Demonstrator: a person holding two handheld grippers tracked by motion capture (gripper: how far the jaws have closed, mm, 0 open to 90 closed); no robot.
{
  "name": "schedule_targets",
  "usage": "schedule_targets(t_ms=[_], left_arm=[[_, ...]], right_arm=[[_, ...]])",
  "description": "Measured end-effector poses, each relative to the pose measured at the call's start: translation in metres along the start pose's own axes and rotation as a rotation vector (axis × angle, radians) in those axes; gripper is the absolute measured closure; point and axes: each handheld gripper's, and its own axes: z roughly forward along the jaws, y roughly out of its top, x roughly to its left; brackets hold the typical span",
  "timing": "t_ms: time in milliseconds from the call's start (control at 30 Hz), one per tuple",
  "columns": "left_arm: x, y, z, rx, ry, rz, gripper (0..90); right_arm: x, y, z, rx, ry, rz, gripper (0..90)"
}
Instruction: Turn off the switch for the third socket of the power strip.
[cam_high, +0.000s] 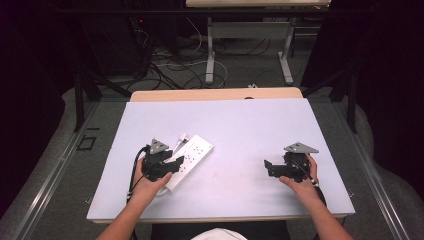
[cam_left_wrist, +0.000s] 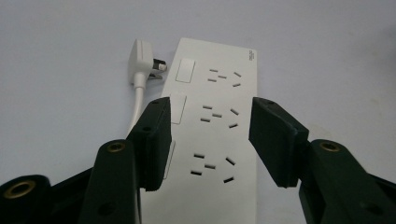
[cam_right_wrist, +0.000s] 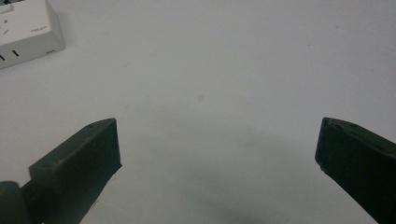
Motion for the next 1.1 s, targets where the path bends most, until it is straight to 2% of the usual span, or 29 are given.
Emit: schedule_targets(t_ms=[233, 300, 433, 567, 633, 700, 733, 933, 1000, 1100], left_arm=[[-0.001, 0.009, 0.005, -0.002, -0.006, -0.042, 50.4], [0.0, 0.013, 0.006, 0.007, -0.021, -0.037, 50.4], [-0.002, 0.019, 0.009, 0.01, -0.021, -0.034, 50.9], [-0.004, 0.025, 0.011, 0.022, -0.038, -0.054, 52.5], [-0.005, 0.029, 0.012, 0.044, -0.037, -0.048, 52.6], [-0.005, 0.031, 0.013, 0.043, -0.037, -0.048, 53.0], [-0.005, 0.034, 0.014, 0.064, -0.048, -0.057, 53.3], [-0.003, 0.041, 0.017, 0.094, -0.046, -0.074, 55.3], [-0.001, 0.046, 0.019, 0.115, -0.046, -0.101, 56.6], [0.0, 0.048, 0.021, 0.124, -0.044, -0.107, 58.1]], right_arm=[[0.0, 0.0, 0.0, 0.0, 0.0, 0.0, 0.0], [0.001, 0.0, 0.0, 0.001, 0.001, 0.002, 0.0], [0.0, 0.0, 0.0, 0.002, -0.001, 0.0, 0.0], [0.0, 0.0, 0.0, 0.0, -0.001, -0.003, 0.0], [0.0, 0.0, 0.0, 0.0, -0.001, -0.003, 0.0], [0.0, 0.0, 0.0, 0.001, 0.0, -0.005, 0.0], [0.0, 0.0, 0.0, 0.001, 0.002, -0.004, 0.0], [-0.001, -0.001, 0.001, 0.003, 0.001, -0.005, 0.0], [-0.001, -0.001, 0.001, 0.004, 0.001, -0.004, 0.0], [-0.001, -0.001, 0.001, 0.004, 0.0, -0.005, 0.0]])
